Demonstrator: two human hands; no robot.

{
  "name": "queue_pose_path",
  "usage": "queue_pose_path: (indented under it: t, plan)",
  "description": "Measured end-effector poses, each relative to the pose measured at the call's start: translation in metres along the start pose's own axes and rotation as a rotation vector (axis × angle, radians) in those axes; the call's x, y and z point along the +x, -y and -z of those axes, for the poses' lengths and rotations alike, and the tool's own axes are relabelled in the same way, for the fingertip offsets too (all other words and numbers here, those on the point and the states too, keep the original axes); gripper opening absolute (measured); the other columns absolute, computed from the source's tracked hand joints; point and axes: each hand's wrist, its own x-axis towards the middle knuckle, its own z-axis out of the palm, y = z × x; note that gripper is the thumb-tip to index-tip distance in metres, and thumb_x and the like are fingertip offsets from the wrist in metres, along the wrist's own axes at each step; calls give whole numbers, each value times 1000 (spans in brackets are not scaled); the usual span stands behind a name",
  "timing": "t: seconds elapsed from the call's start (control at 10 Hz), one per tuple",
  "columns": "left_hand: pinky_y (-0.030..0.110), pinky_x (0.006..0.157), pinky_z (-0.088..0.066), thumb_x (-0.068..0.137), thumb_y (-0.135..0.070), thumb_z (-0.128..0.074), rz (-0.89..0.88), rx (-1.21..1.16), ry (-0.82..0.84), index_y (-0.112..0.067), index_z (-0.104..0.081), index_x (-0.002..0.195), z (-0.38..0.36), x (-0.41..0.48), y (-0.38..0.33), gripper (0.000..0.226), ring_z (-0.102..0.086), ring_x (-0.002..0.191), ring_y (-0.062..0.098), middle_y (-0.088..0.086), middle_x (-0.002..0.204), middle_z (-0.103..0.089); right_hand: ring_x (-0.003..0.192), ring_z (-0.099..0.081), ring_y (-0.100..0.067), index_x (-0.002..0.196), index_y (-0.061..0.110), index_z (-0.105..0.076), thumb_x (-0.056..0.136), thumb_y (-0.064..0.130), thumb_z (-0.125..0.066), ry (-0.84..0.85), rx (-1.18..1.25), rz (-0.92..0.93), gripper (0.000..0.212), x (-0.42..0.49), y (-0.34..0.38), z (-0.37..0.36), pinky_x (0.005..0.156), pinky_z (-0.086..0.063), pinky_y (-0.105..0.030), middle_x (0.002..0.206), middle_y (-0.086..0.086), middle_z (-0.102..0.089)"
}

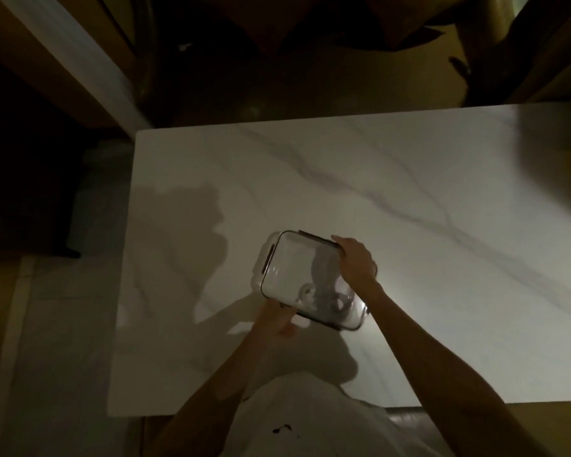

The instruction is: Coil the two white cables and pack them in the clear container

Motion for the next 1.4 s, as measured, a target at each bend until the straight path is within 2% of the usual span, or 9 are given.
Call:
queue_pose_path:
  t: [0.1,0.2,0.3,0.5,0.7,0.9,1.0,1.2,1.4]
  plan:
    - [45,81,-53,93,-27,-52,-105,414,-258,-5,-61,102,12,1,12,25,-66,90,33,18,98,-66,127,-47,-30,135,20,-49,90,15,-56,-150,-102,42,46,-6,1,1,107,-36,-41,135,-12,-54]
    - [41,99,-41,93,-27,-55,-238,494,-408,-5,-41,134,28,7,18,48,-47,121,35,19,131,-45,120,-51,-38,140,13,-38,86,23,-64,-246,68,-215,61,-48,-11,3,100,-41,-46,134,-19,-52]
    - [39,100,-41,89,-14,-61,-263,280,-283,-4,-35,139,23,18,23,57,-47,121,33,19,136,-43,95,-61,-29,142,5,-34,88,21,-64,-223,250,-198,64,-87,-23,0,76,-49,-33,117,-20,-61]
    - [46,97,-49,85,2,-54,-306,177,-353,-3,-42,133,6,48,9,49,-54,115,33,17,125,-53,101,-61,-35,150,14,-18,94,38,-49,-180,233,-213,68,-59,-28,-4,80,-50,-38,122,-17,-57]
    - [44,109,-35,97,-18,-45,-389,635,-512,-10,-4,151,18,49,-54,68,-26,138,42,28,152,-15,130,-42,-35,151,24,-12,92,33,-58,-2,120,-107,75,19,-21,20,98,-44,-45,149,-14,-34]
    - [45,119,-7,100,-23,-44,-692,980,-448,-18,-9,152,21,80,-55,63,-2,148,36,16,160,-4,141,-27,-38,146,17,-30,85,4,-60,-32,-451,326,69,20,-23,-9,112,-32,-46,149,-16,-35]
    - [45,119,-6,100,-24,-42,-699,1001,-451,-16,-12,152,26,85,-68,60,-4,148,36,17,160,-8,146,-10,-33,149,23,-21,88,8,-56,78,-419,215,72,31,-24,-14,114,-28,-42,158,-9,-18]
    - [43,119,-17,96,-31,-50,-629,1069,-350,-17,-15,152,51,86,-110,68,-8,147,34,14,160,-9,130,-34,-29,132,30,-33,86,13,-52,120,-405,140,53,66,7,13,93,-51,-38,143,-5,-35]
    - [43,110,-33,96,-36,-46,-601,1206,-270,-15,-27,146,75,62,-156,58,-28,139,31,12,153,-27,130,-39,-31,136,27,-42,92,39,-47,304,-344,43,46,74,47,69,102,-40,-49,140,-9,-40]
